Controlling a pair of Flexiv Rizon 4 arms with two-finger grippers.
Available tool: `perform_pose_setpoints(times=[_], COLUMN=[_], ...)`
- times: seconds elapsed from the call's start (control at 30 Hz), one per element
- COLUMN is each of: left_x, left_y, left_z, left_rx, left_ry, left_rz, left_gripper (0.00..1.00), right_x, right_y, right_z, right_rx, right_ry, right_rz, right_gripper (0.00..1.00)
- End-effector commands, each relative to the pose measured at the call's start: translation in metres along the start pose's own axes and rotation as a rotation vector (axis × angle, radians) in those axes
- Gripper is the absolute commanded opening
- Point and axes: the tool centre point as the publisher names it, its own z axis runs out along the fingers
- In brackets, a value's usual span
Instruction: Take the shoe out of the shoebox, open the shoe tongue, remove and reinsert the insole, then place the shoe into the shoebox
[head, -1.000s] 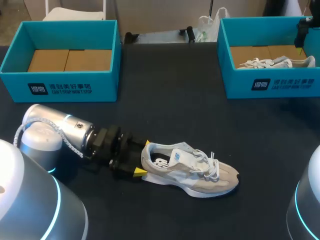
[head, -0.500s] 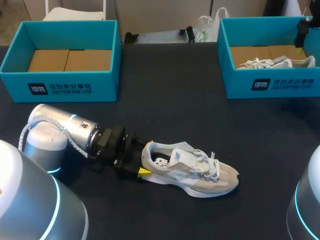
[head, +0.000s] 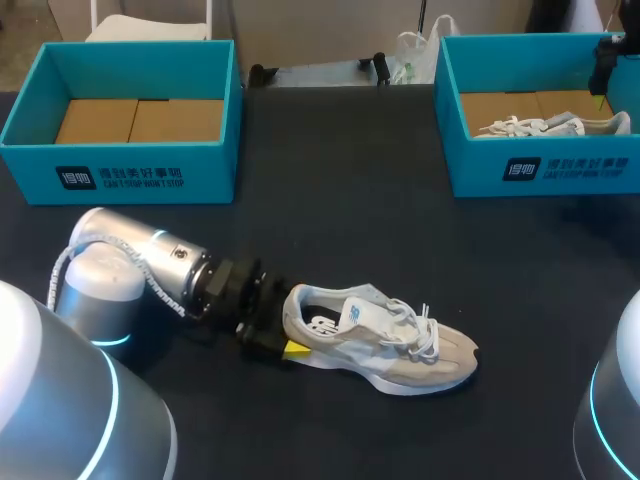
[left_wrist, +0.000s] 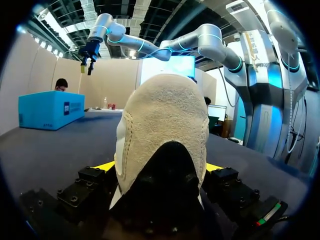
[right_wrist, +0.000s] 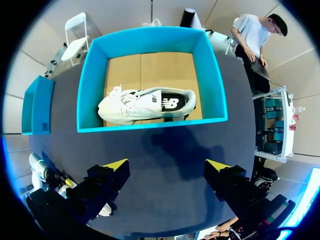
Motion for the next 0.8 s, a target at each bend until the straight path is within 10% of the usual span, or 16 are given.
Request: perform_pose_setpoints(times=[0.03, 0.53, 0.6, 0.8], left_x=[-0.002, 0.0, 0.0, 0.001], left_y=[0.001, 0.005, 0.006, 0.006], left_z=[0.007, 0.016, 0.016, 0.004], left_rx=[0.0, -0.009, -0.014, 0.001], left_ry=[0.003, -0.017, -0.031, -0.082], left_rz=[0.002, -0.016, -0.016, -0.017], left_gripper=[1.0, 1.0, 0.0, 0.0], right_x=[0.0, 0.0, 0.0, 0.0], right_y=[-0.001, -0.001, -0.001, -0.001], right_z=[0.0, 0.0, 0.0, 0.0], right_rx=[-0.002, -0.002, -0.002, -0.002], right_ry=[0.0, 0.0, 0.0, 0.0], right_rz=[0.001, 0.001, 0.001, 0.001], right_gripper=[1.0, 1.0, 1.0, 1.0])
